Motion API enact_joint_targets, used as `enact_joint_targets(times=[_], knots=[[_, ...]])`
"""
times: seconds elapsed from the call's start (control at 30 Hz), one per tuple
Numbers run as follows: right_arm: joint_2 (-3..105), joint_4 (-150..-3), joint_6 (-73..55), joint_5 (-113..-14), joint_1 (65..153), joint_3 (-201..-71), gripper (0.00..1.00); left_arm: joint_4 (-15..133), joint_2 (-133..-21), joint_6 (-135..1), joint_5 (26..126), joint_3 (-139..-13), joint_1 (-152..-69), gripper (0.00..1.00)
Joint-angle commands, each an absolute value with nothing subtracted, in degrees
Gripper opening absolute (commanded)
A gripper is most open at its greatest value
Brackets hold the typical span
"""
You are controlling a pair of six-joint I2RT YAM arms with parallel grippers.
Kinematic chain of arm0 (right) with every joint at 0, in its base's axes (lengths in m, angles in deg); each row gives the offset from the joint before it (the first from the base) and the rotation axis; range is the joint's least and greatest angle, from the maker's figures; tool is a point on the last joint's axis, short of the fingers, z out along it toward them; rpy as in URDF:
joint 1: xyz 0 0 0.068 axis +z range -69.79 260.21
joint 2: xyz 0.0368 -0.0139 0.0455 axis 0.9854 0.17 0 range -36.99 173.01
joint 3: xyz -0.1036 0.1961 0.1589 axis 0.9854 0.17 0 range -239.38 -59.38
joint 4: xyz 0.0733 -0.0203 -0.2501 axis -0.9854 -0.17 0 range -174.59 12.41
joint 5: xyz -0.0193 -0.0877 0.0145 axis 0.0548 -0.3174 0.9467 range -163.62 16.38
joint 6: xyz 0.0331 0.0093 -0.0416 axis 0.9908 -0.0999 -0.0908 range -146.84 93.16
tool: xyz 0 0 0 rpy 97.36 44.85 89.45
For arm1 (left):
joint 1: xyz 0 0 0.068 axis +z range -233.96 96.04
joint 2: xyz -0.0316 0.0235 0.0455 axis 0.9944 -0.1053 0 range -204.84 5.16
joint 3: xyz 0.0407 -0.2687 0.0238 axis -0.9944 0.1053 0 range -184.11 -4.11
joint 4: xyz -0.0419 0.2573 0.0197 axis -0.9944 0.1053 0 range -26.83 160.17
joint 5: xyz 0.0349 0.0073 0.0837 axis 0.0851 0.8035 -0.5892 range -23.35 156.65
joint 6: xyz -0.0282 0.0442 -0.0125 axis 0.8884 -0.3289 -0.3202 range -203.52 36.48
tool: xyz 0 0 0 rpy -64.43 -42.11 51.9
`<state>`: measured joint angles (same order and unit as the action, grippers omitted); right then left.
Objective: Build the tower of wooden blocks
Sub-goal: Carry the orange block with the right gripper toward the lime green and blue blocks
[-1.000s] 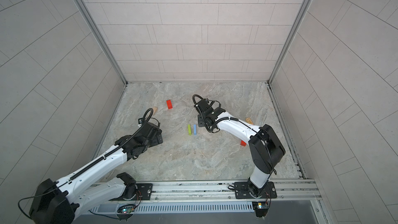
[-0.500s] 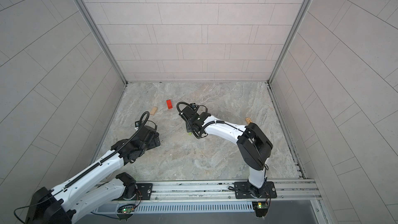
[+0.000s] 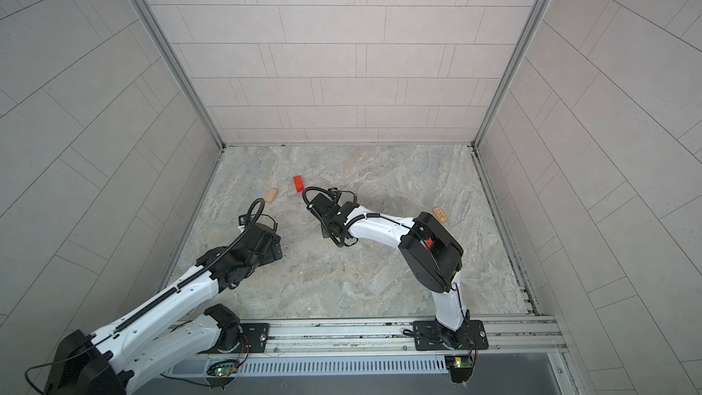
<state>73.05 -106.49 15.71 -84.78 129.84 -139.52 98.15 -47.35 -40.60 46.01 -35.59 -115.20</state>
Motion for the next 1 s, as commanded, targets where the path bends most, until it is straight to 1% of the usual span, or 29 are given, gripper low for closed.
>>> enact_joint_targets(times=[0.0,0.33,0.53,0.97], knots=[[73.7,-107.6,17.0,-87.4,130.1,-140.6,0.47,97.9,-46.9,-41.4,45.0,-35.0,-114.9,1.00],[75.2,-108.3,17.2,-87.4,130.1,-141.6,0.48,97.8,-47.0,-41.5,45.2,-35.0,-114.9,1.00],[76.0,-109.5,17.1,-88.8,130.0,-142.3,0.49,97.6,-47.2,-41.6,45.3,-35.1,-114.9,1.00],[77.0,-109.8,17.0,-88.4,129.7,-142.6,0.54,97.7,-47.5,-41.7,45.3,-35.2,-114.9,1.00]])
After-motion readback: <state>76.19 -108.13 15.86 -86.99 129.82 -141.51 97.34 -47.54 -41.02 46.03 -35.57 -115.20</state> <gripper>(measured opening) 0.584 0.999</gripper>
